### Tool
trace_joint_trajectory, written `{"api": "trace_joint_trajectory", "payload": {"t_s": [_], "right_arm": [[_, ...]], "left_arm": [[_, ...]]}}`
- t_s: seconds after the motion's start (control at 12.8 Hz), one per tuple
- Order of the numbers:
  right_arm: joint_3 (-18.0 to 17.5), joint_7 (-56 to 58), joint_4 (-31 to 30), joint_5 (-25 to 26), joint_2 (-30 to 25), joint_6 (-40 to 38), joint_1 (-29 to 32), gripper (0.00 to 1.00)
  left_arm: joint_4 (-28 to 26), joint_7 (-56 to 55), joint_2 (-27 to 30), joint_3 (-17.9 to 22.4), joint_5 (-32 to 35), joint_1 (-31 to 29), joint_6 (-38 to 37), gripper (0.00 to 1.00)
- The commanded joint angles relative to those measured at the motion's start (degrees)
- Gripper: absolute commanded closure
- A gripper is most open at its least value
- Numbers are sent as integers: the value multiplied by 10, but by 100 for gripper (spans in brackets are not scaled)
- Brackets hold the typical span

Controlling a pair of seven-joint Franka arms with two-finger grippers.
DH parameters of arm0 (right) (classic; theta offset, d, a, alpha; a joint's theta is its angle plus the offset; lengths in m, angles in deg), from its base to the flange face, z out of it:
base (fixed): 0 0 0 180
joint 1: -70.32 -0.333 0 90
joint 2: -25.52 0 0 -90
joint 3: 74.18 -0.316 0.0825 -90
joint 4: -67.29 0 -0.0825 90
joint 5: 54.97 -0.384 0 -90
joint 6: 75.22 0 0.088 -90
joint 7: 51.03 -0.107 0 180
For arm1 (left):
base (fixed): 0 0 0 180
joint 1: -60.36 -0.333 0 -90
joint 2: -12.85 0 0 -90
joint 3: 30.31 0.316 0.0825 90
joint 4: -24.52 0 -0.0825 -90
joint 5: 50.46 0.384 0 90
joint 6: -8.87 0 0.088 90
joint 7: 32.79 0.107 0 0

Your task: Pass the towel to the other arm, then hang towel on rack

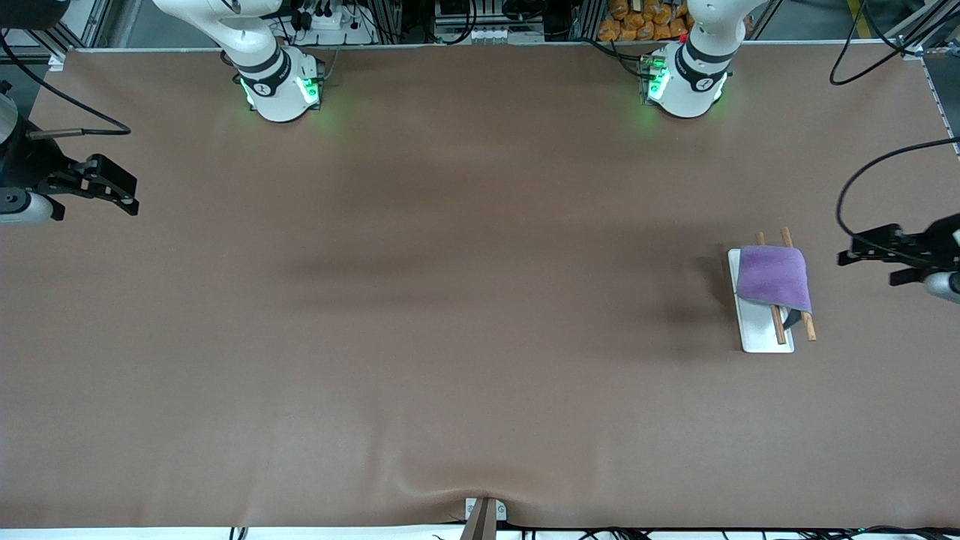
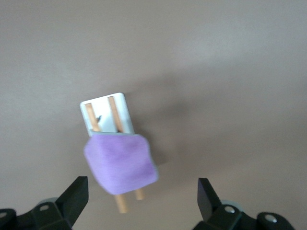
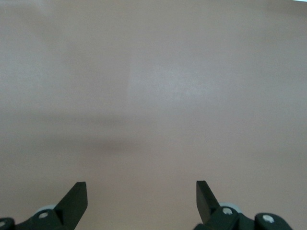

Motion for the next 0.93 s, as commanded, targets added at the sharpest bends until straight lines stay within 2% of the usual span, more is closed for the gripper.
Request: {"api": "trace_joint_trajectory", "payload": {"t_s": [0.0, 0.08, 0.31, 0.47, 0.55, 0.7, 0.86], "right_arm": [[-5, 8, 19, 10, 9, -12, 7, 0], [-5, 9, 20, 10, 9, -12, 7, 0], [-5, 7, 20, 8, 10, -13, 7, 0], [-5, 7, 20, 8, 10, -12, 7, 0], [-5, 7, 20, 8, 10, -12, 7, 0], [-5, 7, 20, 8, 9, -12, 7, 0], [-5, 4, 20, 8, 9, -12, 5, 0]], "left_arm": [[-11, -111, 28, -45, 48, -5, -11, 0], [-10, -164, 36, -75, 78, -6, -12, 0], [-9, -268, 49, -119, 84, -6, -13, 0], [2, -272, 50, -121, 85, -7, -18, 0], [6, -273, 54, -118, 89, -8, -53, 0], [27, -279, 51, -123, 155, -6, -57, 0], [30, -279, 59, -134, 156, -3, -55, 0]]}}
